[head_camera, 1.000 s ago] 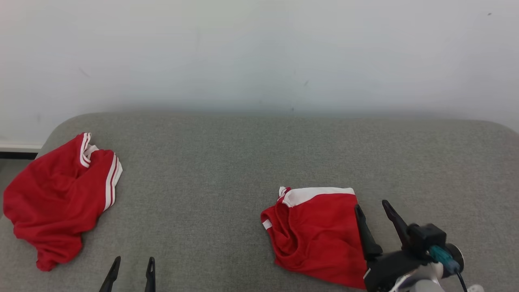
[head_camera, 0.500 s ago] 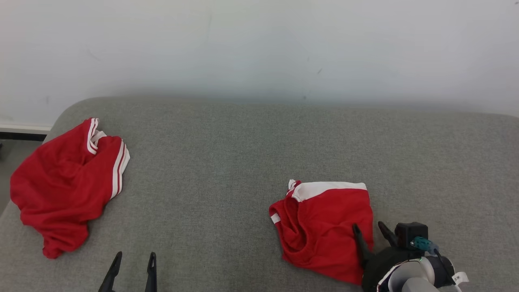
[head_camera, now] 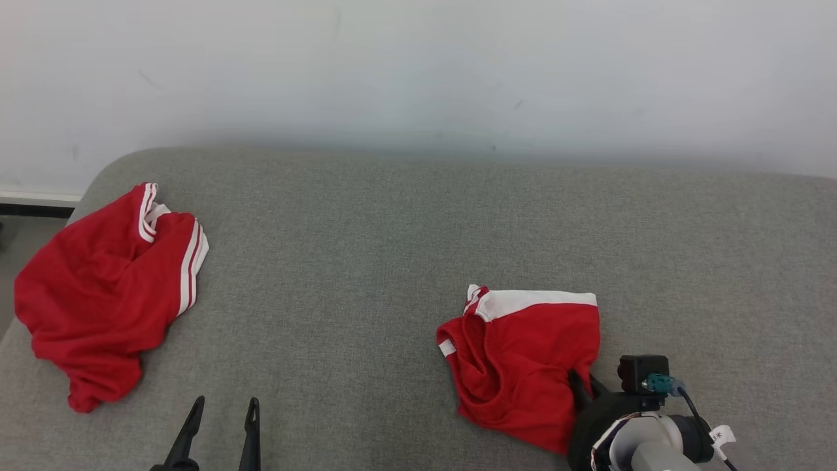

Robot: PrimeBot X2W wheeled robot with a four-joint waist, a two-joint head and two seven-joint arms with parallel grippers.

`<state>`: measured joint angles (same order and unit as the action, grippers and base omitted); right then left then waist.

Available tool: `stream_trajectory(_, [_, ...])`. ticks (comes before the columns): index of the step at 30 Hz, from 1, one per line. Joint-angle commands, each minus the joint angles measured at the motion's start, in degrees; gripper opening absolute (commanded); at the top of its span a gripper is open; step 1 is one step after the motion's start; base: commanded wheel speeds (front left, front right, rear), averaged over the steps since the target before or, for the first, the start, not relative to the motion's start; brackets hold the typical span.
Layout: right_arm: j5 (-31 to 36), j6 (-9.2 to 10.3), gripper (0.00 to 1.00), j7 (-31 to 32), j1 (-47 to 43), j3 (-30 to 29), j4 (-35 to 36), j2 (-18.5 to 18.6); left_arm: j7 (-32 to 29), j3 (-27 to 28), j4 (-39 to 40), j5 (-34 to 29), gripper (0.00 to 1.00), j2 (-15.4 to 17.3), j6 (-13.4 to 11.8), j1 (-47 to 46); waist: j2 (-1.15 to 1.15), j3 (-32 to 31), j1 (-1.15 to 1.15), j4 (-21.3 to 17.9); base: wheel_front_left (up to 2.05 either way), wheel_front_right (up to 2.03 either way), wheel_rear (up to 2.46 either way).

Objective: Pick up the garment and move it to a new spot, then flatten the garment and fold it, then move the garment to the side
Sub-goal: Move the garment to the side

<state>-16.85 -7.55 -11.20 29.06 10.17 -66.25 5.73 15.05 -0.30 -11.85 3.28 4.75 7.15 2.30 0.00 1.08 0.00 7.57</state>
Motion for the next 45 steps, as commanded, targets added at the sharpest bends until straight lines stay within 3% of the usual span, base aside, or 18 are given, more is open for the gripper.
stream_trajectory(1, [-0.49, 0.14, 0.00, 0.02, -0.11, 1.02, -1.30, 0.14, 0.18, -0.08, -0.23, 0.24, 1.00, -0.23, 0.37, -0.65, 0.00, 0.08, 0.00, 0.23, 0.00, 0.00, 0.00])
stream_trajectory(11, [0.34, 0.17, 0.00, -0.51, 6.57, 9.62, 1.45, 9.06, 0.19, 0.21, 1.27, 0.85, 1.00, -0.70, 0.40, -2.00, 0.00, 4.35, 0.00, -0.63, 0.00, 0.00, 0.00])
stream_trajectory(20, [-4.70, 0.15, 0.00, 2.36, 16.84, 15.49, 7.44, 24.08, 0.19, -1.19, 3.24, 0.93, 1.00, -0.25, 0.28, -8.54, 0.00, 15.29, 0.00, -2.77, 0.00, 0.00, 0.00])
stream_trajectory(31, [-8.63, 0.15, 0.00, 5.06, 27.89, 19.33, 15.39, 38.29, 0.18, -2.23, 10.38, -0.57, 1.00, 1.04, 0.26, -15.15, 0.00, 27.43, 0.00, -8.72, 0.00, 0.00, 0.00])
stream_trajectory(45, [-9.64, 0.16, 0.00, 8.04, 35.11, 20.45, 21.59, 49.15, 0.18, -2.86, 19.52, -3.13, 1.00, 3.53, -0.16, -17.65, 0.00, 35.66, 0.00, -14.25, 0.00, 0.00, 0.00])
